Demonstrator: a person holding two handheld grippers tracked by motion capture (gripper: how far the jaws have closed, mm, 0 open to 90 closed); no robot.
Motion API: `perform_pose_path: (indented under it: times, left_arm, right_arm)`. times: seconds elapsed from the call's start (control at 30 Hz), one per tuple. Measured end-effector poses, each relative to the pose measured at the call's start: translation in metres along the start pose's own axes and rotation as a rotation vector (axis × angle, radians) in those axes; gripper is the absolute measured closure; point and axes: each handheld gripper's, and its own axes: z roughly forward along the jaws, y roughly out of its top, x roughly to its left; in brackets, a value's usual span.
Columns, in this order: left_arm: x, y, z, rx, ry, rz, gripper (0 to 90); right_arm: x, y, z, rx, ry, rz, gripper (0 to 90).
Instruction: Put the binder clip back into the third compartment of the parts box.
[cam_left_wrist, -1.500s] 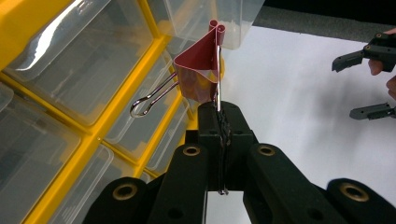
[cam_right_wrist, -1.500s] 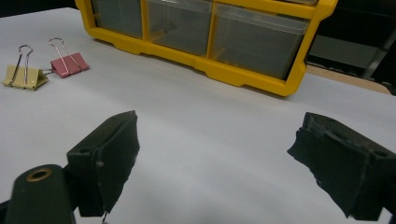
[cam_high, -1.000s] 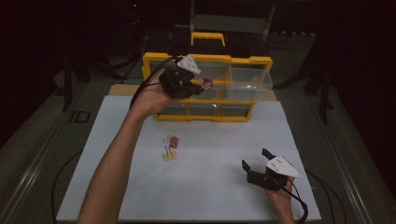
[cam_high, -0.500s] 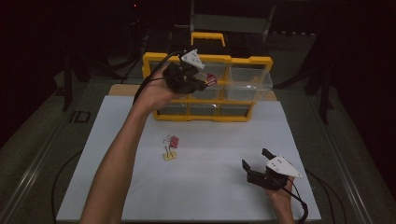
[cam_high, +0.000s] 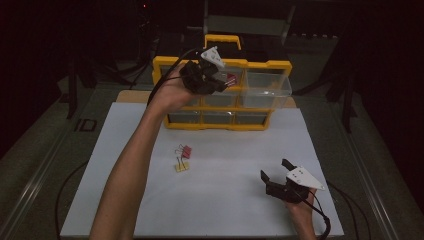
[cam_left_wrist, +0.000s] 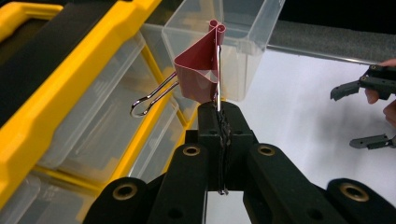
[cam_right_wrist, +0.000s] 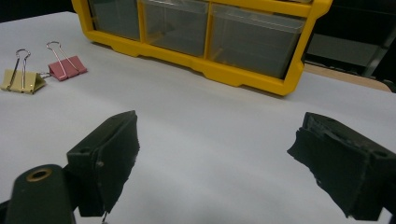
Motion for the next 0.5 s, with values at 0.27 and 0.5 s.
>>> perform_pose_path:
  times: [0.27,0.5]
  left_arm:
    - [0.004,0.012,0.003,0.0,-0.006,0.008,89.5]
    - [0.002,0.022,0.009,-0.019,-0.024,0.009,89.4]
  right_arm:
    - [-0.001,0.0,0.0,-0.002,0.0,0.005,12.5]
    - [-0.001,0.0,0.0,0.001,-0.001,0.006,12.5]
